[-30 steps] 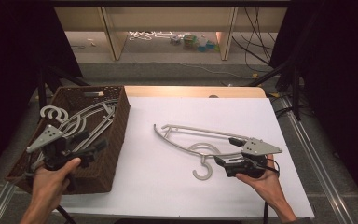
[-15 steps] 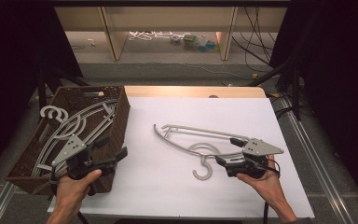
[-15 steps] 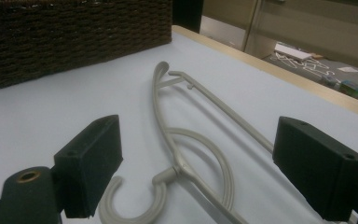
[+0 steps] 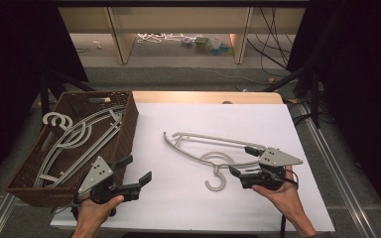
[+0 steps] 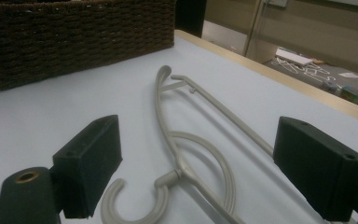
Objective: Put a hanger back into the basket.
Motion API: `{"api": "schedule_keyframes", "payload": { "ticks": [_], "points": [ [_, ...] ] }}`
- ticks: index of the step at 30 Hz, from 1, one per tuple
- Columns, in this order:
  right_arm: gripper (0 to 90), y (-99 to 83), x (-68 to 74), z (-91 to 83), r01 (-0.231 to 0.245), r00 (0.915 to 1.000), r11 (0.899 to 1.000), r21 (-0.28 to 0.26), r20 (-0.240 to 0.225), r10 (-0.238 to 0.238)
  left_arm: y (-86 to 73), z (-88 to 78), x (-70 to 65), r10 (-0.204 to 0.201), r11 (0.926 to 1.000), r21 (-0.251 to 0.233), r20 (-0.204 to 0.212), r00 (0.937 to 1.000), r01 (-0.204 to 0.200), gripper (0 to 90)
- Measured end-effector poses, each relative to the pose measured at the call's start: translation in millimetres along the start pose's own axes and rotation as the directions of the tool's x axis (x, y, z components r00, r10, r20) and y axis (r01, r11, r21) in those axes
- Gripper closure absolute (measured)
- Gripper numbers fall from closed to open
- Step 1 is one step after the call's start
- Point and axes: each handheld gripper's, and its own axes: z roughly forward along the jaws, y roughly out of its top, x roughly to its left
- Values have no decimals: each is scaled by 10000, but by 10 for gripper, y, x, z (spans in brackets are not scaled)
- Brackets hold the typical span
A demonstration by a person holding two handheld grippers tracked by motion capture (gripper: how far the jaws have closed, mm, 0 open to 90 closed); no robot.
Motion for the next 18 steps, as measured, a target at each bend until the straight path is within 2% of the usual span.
{"api": "schedule_keyframes", "payload": {
  "ticks": [3,5,8,9,10,11,12,14,18],
  "points": [
    [161,-1,-1,2,57,10000,10000,62,14,-57,-60,11,-2,262,9996,136,-142,9996,-260,158],
    [161,-6,-2,5,82,9999,9999,114,-131,-80,-93,26,4,283,9993,254,-91,9996,-281,158],
    [161,-18,-5,1,148,9999,9998,119,-4,-148,-131,45,11,378,9988,303,-146,9992,-374,158],
    [160,-18,-9,-2,212,9997,9994,261,-96,-209,-142,42,13,287,9989,372,-156,9995,-281,158],
    [161,-20,-12,5,312,9995,9987,398,-114,-307,-156,43,11,20,9994,340,-123,9999,-16,158],
    [164,-23,-20,20,553,9984,9976,405,-122,-549,-168,50,11,-77,9995,314,-106,9999,81,158],
    [163,-22,-19,20,662,9977,9960,608,-196,-651,-173,53,7,-13,9992,393,-154,9999,19,158],
    [163,-30,-20,39,740,9968,9949,684,-342,-718,-184,66,4,237,9986,467,-162,9996,-229,158],
    [165,-52,-82,115,897,9948,9886,1205,-591,-830,-198,68,-6,392,9976,581,-147,9991,-383,159]
  ]
}}
